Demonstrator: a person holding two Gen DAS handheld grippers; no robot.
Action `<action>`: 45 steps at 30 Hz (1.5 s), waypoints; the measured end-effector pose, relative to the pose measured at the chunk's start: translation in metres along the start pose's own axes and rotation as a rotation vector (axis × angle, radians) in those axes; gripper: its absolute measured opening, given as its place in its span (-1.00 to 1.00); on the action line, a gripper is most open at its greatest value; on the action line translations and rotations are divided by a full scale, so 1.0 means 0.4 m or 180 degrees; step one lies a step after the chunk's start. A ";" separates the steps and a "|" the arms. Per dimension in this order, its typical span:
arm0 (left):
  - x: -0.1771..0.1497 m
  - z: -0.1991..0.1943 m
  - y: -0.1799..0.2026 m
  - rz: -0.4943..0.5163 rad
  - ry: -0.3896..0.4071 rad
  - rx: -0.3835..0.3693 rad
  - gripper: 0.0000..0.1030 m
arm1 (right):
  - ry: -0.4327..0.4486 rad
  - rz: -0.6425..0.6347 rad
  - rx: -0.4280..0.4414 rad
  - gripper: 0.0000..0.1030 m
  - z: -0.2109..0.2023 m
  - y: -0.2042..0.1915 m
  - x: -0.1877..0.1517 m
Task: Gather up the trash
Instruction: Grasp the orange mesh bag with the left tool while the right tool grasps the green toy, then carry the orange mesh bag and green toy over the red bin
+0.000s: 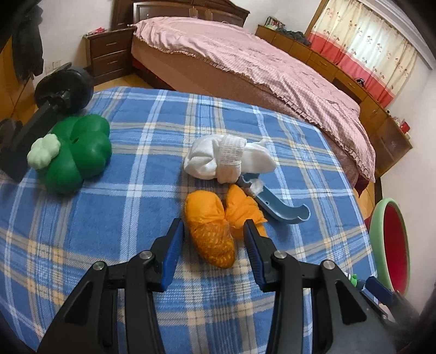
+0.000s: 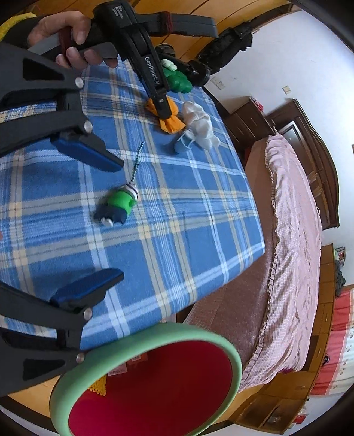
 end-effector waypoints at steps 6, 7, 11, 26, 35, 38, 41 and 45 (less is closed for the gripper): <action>-0.005 -0.001 0.006 0.0147 0.0044 0.0044 -0.41 | -0.0042 -0.0062 0.0086 -0.07 0.033 -0.029 -0.012; -0.006 -0.003 0.007 0.0153 0.0049 0.0034 -0.44 | -0.0029 -0.0075 0.0073 -0.10 0.035 -0.033 -0.014; -0.009 -0.024 0.011 0.0186 0.0082 -0.0010 -0.57 | 0.0039 -0.0123 0.0010 -0.28 0.037 -0.037 -0.017; -0.041 -0.136 0.055 0.0222 0.0242 -0.0187 -0.59 | 0.0242 -0.0095 0.0149 -0.56 -0.026 -0.039 -0.035; -0.059 -0.199 0.099 0.0294 0.0335 -0.0214 -0.59 | 0.0477 -0.0005 0.0207 -0.56 -0.114 -0.017 -0.036; -0.065 -0.220 0.120 0.0342 0.0365 -0.0227 -0.59 | 0.0548 0.0027 0.0212 -0.56 -0.143 -0.005 -0.040; -0.069 -0.237 0.147 0.0409 0.0389 -0.0239 -0.59 | 0.0637 0.0076 0.0214 -0.56 -0.177 0.013 -0.043; -0.073 -0.253 0.186 0.0492 0.0403 -0.0255 -0.59 | 0.0740 0.0136 0.0218 -0.56 -0.216 0.037 -0.044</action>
Point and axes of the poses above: each gripper's, at about its wrist camera, not at the fingertips, and z roughly the way its jaws point, y to its right, x to its top, the point moved 3 cm from there along z, roughly the way its jaws point, and after that the axes turned 7 degrees about z, right-handed, at the moved point
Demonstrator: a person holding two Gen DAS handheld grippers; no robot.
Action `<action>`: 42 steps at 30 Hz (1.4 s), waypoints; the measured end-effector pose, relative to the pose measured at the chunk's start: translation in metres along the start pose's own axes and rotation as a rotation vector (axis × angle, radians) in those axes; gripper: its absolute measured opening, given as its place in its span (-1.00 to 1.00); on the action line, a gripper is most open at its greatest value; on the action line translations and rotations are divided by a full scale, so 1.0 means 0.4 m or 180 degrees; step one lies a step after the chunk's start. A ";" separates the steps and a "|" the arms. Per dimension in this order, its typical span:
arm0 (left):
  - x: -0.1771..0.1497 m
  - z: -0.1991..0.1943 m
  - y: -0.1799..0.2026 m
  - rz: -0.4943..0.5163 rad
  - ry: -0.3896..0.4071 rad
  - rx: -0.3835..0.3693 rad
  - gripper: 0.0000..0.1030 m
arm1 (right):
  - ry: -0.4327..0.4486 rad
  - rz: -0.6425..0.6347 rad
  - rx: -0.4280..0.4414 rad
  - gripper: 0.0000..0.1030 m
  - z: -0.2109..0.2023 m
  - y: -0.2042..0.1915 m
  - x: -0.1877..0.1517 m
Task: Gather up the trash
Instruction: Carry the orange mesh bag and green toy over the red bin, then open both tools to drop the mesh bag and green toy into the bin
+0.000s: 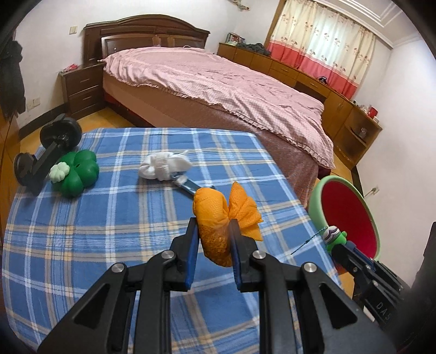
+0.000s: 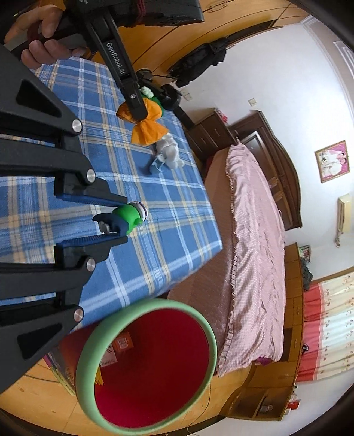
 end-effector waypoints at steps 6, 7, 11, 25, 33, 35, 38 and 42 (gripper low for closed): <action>0.006 -0.006 0.061 0.0126 0.0012 -0.0059 -0.59 | 0.0176 0.0061 -0.0030 -0.56 -0.060 0.038 0.016; 0.007 -0.006 0.070 0.0143 0.0009 -0.0070 -0.59 | 0.0200 0.0073 -0.0038 -0.56 -0.068 0.045 0.021; 0.017 -0.002 0.116 0.0253 0.0011 -0.0122 -0.59 | 0.0311 0.0138 -0.0075 -0.56 -0.100 0.081 0.042; 0.069 0.045 0.284 0.0575 -0.0030 -0.0493 -0.59 | 0.0534 0.0416 -0.0327 -0.56 -0.155 0.217 0.098; 0.075 0.111 0.384 0.0770 -0.0158 -0.0669 -0.59 | 0.0612 0.0583 -0.0508 -0.56 -0.170 0.313 0.120; 0.070 0.131 0.411 0.0827 -0.0212 -0.0701 -0.59 | 0.0599 0.0641 -0.0562 -0.56 -0.164 0.343 0.124; 0.064 0.158 0.441 0.0883 -0.0281 -0.0742 -0.59 | 0.0561 0.0714 -0.0619 -0.56 -0.152 0.378 0.122; 0.055 0.199 0.475 0.0942 -0.0380 -0.0781 -0.59 | 0.0478 0.0818 -0.0704 -0.56 -0.133 0.430 0.116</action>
Point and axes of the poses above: each gripper's, at about its wrist camera, not at the fingertips, and z roughly the way its jaws point, y to its right, x to its top, the point moved 3 cm from there along z, roughly the way its jaws point, and after that the axes turned 7 degrees about z, right-handed, at the moved point
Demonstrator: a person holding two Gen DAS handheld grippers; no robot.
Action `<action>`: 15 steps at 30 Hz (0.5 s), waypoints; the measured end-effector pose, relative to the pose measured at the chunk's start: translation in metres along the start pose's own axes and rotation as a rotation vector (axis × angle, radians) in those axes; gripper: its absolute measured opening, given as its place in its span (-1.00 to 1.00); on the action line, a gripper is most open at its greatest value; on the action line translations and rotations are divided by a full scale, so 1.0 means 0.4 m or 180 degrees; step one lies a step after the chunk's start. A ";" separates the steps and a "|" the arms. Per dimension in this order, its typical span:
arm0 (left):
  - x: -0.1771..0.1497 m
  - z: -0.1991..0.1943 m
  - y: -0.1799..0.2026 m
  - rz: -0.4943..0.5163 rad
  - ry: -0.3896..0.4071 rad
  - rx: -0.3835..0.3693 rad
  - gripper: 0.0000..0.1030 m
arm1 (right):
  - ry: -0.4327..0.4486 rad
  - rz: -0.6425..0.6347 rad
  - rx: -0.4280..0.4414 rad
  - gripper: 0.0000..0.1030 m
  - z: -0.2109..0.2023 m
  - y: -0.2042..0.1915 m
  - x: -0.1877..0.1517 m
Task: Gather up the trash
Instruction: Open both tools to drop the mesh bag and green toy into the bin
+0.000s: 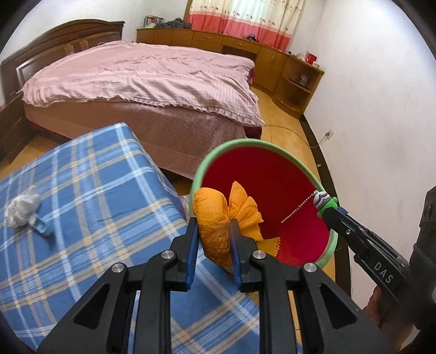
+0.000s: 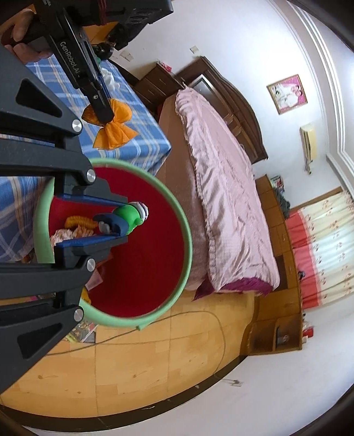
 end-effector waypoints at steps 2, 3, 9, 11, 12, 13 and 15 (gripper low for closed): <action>0.000 0.023 0.012 0.0016 -0.0054 -0.0014 -0.59 | -0.0037 0.0024 -0.0047 -0.56 0.010 0.016 -0.005; -0.003 0.030 0.015 0.0021 -0.0072 -0.0021 -0.59 | -0.0064 0.0040 -0.0087 -0.56 0.017 0.027 -0.006; -0.004 0.068 0.042 0.0106 -0.0172 -0.0044 -0.59 | -0.0194 0.0099 -0.0199 -0.55 0.046 0.067 -0.016; -0.004 0.073 0.052 0.0145 -0.0163 -0.0047 -0.59 | -0.0218 0.0116 -0.0201 -0.55 0.051 0.074 -0.019; -0.003 0.073 0.055 0.0160 -0.0149 -0.0032 -0.58 | -0.0223 0.0118 -0.0198 -0.55 0.052 0.077 -0.022; -0.002 0.073 0.059 0.0180 -0.0135 -0.0025 -0.57 | -0.0227 0.0125 -0.0191 -0.55 0.052 0.079 -0.022; -0.002 0.071 0.064 0.0185 -0.0127 -0.0041 -0.48 | -0.0226 0.0137 -0.0186 -0.55 0.052 0.083 -0.021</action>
Point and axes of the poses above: each gripper's, at about its wrist camera, not at the fingertips, and z roughly the way its jaws point, y to its right, x to its top, the point moved 3 cm from there along z, roughly the way its jaws point, and after that the axes turned 7 degrees about z, right-handed, at the moved point
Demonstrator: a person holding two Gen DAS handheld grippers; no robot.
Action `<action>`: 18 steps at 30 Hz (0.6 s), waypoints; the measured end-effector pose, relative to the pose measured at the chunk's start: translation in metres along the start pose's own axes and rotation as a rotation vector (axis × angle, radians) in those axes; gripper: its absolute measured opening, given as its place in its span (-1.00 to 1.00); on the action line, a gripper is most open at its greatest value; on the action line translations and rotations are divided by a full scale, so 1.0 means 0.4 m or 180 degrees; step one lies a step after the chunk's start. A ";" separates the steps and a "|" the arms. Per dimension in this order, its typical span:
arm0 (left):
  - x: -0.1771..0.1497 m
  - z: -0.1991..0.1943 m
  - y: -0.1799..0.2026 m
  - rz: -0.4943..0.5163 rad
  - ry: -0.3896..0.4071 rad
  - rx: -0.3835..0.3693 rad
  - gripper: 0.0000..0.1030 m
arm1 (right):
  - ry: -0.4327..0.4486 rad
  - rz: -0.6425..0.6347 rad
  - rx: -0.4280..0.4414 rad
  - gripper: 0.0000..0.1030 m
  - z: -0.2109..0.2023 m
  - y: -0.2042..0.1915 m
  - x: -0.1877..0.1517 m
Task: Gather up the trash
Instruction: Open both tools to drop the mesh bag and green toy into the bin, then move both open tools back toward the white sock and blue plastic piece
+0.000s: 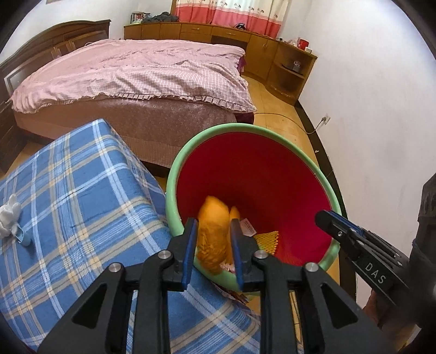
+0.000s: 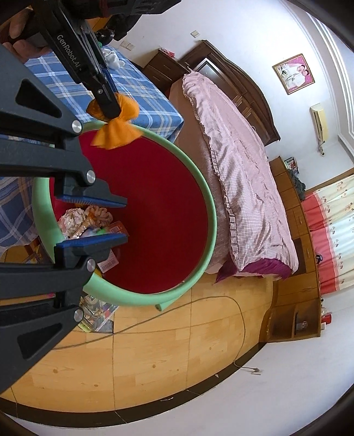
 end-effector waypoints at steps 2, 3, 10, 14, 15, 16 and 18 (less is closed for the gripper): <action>0.001 -0.002 -0.002 -0.0027 0.0002 -0.0007 -0.40 | 0.0004 0.0007 0.0000 -0.55 -0.001 0.000 0.000; 0.001 -0.003 -0.002 -0.0036 0.0002 0.0001 -0.37 | 0.0003 0.0019 0.0004 -0.55 -0.002 0.002 0.000; -0.004 -0.013 -0.032 -0.0174 -0.0039 0.0087 -0.34 | -0.0006 0.0070 0.0041 -0.32 -0.008 -0.001 -0.004; -0.012 -0.032 -0.054 -0.0236 -0.0012 0.0135 -0.34 | -0.0001 0.0083 0.0069 -0.18 -0.016 -0.008 -0.008; -0.013 -0.038 -0.059 -0.0253 -0.0002 0.0157 -0.34 | 0.0000 0.0079 0.0074 -0.14 -0.017 -0.012 -0.009; -0.016 -0.045 -0.068 -0.0276 0.0004 0.0181 -0.34 | 0.0006 0.0074 0.0075 -0.08 -0.020 -0.016 -0.010; -0.021 -0.056 -0.082 -0.0319 0.0011 0.0214 -0.33 | 0.0018 0.0066 0.0084 0.00 -0.025 -0.025 -0.011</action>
Point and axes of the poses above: each gripper's, at about its wrist camera, not at the fingertips, and z roughly the way its jaws point, y to its right, x to its top, the point moved 3 cm from there along z, roughly the way its jaws point, and after that the axes turned 7 degrees about z, right-handed, at the moved point
